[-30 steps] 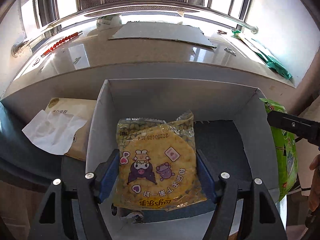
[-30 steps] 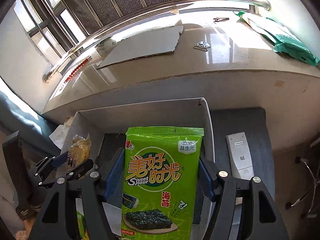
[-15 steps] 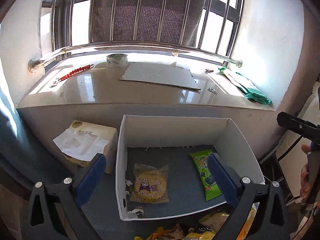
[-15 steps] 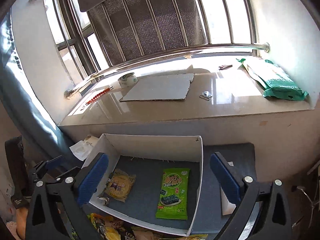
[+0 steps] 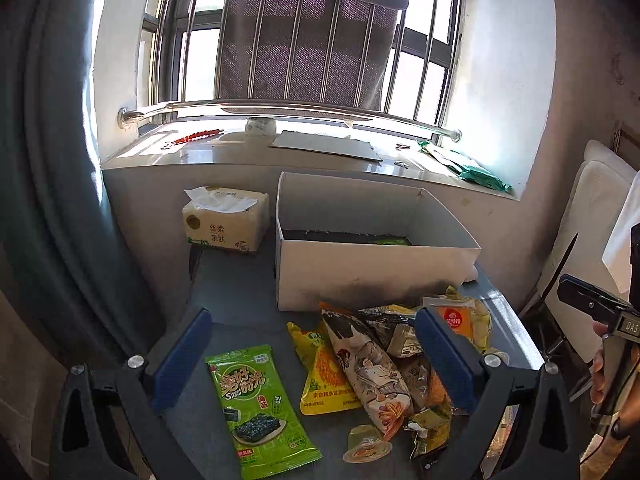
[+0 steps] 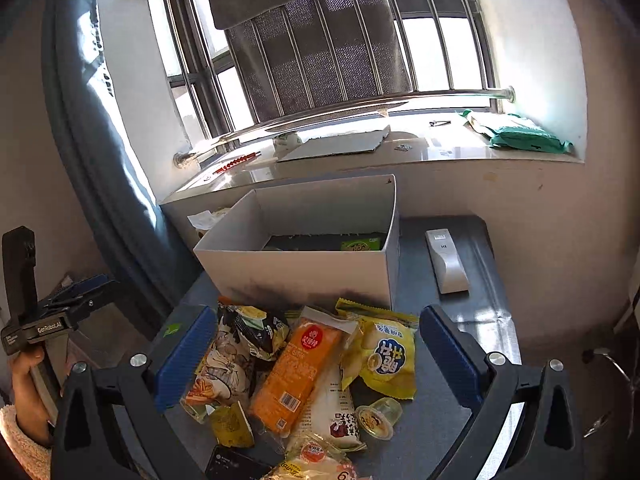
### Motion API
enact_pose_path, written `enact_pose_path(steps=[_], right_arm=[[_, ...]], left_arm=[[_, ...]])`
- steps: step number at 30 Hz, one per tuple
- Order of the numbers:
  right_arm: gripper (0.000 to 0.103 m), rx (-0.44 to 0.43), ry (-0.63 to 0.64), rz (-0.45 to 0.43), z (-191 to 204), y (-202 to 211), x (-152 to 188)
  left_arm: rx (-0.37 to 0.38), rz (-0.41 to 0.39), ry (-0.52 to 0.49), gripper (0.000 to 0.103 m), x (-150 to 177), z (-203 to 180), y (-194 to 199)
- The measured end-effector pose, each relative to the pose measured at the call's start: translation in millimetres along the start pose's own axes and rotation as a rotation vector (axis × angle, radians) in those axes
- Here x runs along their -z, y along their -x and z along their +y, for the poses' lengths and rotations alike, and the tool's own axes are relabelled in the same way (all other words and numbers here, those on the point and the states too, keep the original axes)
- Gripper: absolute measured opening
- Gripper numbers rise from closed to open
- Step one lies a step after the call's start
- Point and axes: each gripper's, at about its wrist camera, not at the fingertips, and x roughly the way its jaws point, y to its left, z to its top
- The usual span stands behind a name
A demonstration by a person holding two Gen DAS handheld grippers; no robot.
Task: Organize snacks
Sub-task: 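Grasp a green seaweed pack with the left tool while the right tool grasps the orange snack bar pack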
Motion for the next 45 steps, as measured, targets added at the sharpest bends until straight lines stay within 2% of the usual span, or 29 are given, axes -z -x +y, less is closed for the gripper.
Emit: enact_pose_path(steps=[4, 8, 12, 15, 17, 23, 27, 29, 30, 31, 32, 35, 37, 40, 45], right_arm=[[0.103, 0.091, -0.041, 0.044, 2, 9, 58], [0.103, 0.117, 0.017, 0.145, 12, 0, 86], [0.103, 0.104, 0.044, 0.171, 23, -20, 80], [0.103, 0.143, 0.061, 0.226, 32, -50, 71], [0.103, 0.149, 0.071, 0.231, 37, -67, 66], [0.103, 0.248, 0.045, 0.356, 44, -125, 55], [0.103, 0.302, 0.091, 0.378, 53, -149, 54], [0.081, 0.319, 0.124, 0.386, 58, -157, 55], [0.079, 0.336, 0.134, 0.383, 59, -157, 55], [0.071, 0.331, 0.142, 0.371, 60, -155, 53], [0.068, 0.314, 0.139, 0.370, 60, -152, 52], [0.051, 0.261, 0.112, 0.337, 54, -135, 45], [0.028, 0.221, 0.086, 0.311, 50, -121, 38], [0.017, 0.171, 0.063, 0.304, 45, -111, 31], [0.014, 0.045, 0.001, 0.248, 32, -91, 21]], left_arm=[[0.025, 0.010, 0.072, 0.103, 52, 4, 19], [0.041, 0.020, 0.073, 0.103, 79, -1, 32], [0.058, 0.017, 0.075, 0.103, 84, -3, 34], [0.055, 0.025, 0.080, 0.103, 84, -5, 31], [0.051, 0.030, 0.072, 0.103, 85, -5, 29], [0.046, 0.044, 0.096, 0.103, 91, 4, 25], [0.050, 0.048, 0.109, 0.103, 93, 10, 24], [0.047, 0.055, 0.110, 0.103, 94, 13, 23], [0.043, 0.056, 0.111, 0.103, 94, 14, 22], [0.038, 0.061, 0.112, 0.103, 95, 15, 21], [0.035, 0.065, 0.112, 0.103, 96, 16, 20], [0.024, 0.079, 0.116, 0.103, 96, 20, 14], [0.014, 0.092, 0.116, 0.103, 96, 21, 9], [0.015, 0.110, 0.120, 0.103, 94, 23, 0], [0.000, 0.143, 0.117, 0.103, 91, 24, -15]])
